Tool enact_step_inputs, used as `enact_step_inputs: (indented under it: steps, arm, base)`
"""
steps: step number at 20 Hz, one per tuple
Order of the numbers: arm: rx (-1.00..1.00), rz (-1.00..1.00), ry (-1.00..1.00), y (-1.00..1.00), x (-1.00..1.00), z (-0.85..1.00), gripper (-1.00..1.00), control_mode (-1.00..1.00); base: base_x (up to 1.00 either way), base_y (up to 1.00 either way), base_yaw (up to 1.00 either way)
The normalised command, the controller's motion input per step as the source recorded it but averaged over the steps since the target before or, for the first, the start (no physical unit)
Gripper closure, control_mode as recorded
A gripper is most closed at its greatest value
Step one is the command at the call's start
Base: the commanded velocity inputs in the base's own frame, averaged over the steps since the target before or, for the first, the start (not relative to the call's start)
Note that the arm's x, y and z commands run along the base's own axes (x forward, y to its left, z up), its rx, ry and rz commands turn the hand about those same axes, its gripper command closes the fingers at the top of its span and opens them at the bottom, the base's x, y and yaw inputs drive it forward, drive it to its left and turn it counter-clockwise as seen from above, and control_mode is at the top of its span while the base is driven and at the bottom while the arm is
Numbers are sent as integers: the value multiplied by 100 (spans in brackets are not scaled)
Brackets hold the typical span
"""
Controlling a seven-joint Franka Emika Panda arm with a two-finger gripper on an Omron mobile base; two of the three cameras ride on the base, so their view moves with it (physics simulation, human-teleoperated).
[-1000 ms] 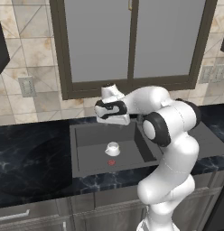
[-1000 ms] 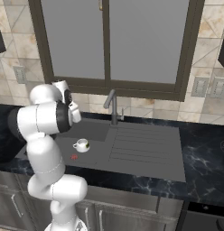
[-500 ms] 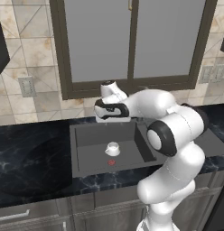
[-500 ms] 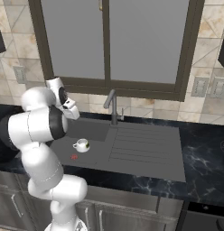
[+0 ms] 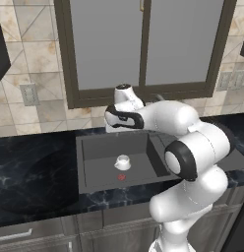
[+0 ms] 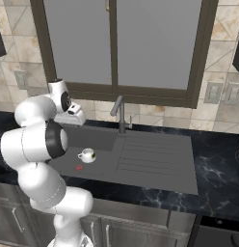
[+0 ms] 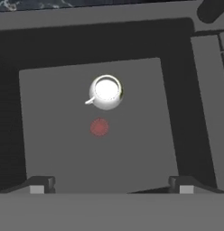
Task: Pick the mug and place it in the sink. Pick the bowl and place it in the open cabinet and then close the cabinet.
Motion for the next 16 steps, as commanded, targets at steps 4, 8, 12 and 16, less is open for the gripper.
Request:
enact_step_inputs:
  steps: [4,8,12,16]
  arm:
    - [4,13,5,-2,-1,27,-100,-100]
    - [2,14,5,-9,-16,16,-100,-100]
    - [1,13,7,-2,-26,7,-100,-100]
    - [1,2,1,-5,-45,0,-100,-100]
  base:
    - [0,0,0]
    - [0,0,0]
    - [0,0,0]
    - [0,0,0]
